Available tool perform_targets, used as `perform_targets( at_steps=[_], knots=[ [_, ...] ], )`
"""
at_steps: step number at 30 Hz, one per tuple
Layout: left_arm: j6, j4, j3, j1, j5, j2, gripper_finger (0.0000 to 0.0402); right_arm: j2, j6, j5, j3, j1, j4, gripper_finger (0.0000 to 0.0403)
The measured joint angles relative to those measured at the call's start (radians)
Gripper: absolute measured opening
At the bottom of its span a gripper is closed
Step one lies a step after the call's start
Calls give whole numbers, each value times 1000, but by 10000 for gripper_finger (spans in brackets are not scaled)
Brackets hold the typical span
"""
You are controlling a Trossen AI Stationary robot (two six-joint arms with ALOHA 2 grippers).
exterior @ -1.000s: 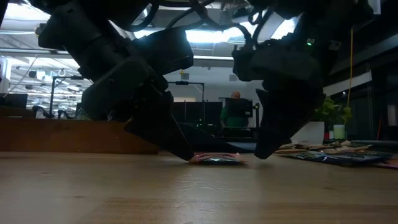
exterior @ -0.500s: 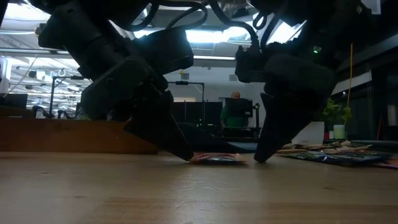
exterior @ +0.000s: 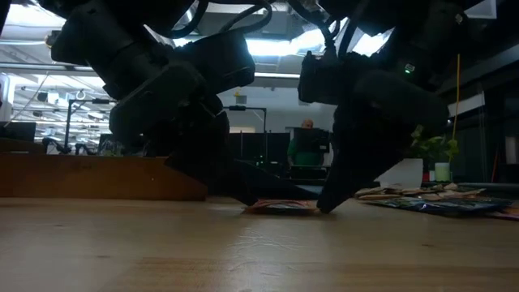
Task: Pick & Place Tea
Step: Put the orange tea bag into the right section of the wooden organizer
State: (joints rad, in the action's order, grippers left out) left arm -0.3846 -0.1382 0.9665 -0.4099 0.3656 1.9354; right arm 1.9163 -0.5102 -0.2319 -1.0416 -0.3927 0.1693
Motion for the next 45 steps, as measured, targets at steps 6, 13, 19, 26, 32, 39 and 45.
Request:
perform_targets(
  at_steps=[6, 13, 19, 26, 32, 39, 45],
  knots=[
    [-2, 0, 0, 0, -2, 1, 2, 0, 65, 1, 0, 0, -6, 114],
    [-2, 0, 0, 4, 2, 1, 2, 2, 104, -32, 0, -1, -30, 194],
    [-13, 0, 0, 17, -1, 1, 2, 2, 108, -86, 0, 6, -59, 227],
    [-21, -1, 0, 30, -7, 1, 2, 2, 104, -87, 0, 10, -86, 231],
    [-24, -1, 0, 37, -18, 1, 3, 2, 130, -89, 0, 13, -126, 231],
    [-23, 0, 0, 37, -19, 1, 3, 21, 130, -89, 0, 32, -142, 231],
    [-23, 0, 0, 33, -22, 1, 3, 62, 113, -63, -3, 53, -163, 231]
  ],
)
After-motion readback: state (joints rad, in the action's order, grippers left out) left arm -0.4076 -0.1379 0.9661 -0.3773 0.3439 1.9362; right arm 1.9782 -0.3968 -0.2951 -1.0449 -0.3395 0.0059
